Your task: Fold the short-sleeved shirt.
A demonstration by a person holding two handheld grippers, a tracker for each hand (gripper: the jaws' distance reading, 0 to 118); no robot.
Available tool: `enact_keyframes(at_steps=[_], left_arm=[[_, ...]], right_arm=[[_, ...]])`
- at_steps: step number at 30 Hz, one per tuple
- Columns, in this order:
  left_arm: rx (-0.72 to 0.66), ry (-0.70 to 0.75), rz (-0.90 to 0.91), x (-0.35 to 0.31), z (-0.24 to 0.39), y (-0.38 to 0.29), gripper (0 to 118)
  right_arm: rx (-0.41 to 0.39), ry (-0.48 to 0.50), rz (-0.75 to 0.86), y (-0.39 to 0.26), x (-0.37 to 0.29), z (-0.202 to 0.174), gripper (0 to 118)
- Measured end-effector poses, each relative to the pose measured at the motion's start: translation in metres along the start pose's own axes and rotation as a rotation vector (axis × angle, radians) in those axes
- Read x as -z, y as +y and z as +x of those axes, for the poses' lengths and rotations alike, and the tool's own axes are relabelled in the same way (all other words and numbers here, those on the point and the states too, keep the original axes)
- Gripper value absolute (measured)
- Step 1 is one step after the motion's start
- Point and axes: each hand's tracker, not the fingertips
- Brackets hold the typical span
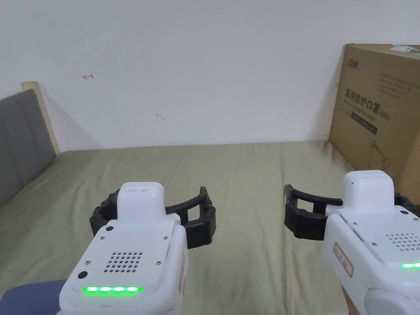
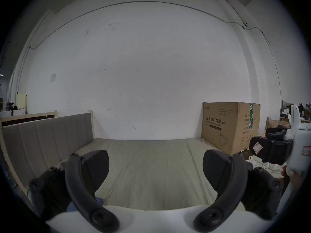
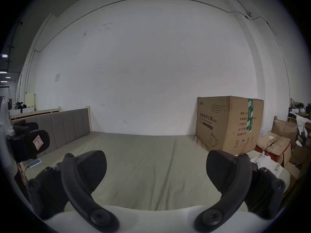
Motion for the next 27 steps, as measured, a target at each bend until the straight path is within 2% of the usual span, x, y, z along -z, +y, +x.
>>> enact_keyframes(at_steps=[7,10,27], left_arm=[[0.0,-0.035,-0.018,-0.001,0.0,-0.004,113],[0.004,0.002,-0.052,0.005,0.0,-0.004,113],[-0.062,-0.009,-0.109,0.016,-0.004,-0.003,113]], right_arm=[[0.0,0.002,-0.014,-0.003,0.001,-0.001,117],[0.0,0.003,-0.019,-0.004,0.001,-0.002,117],[0.0,0.014,-0.022,-0.004,0.001,-0.004,117]])
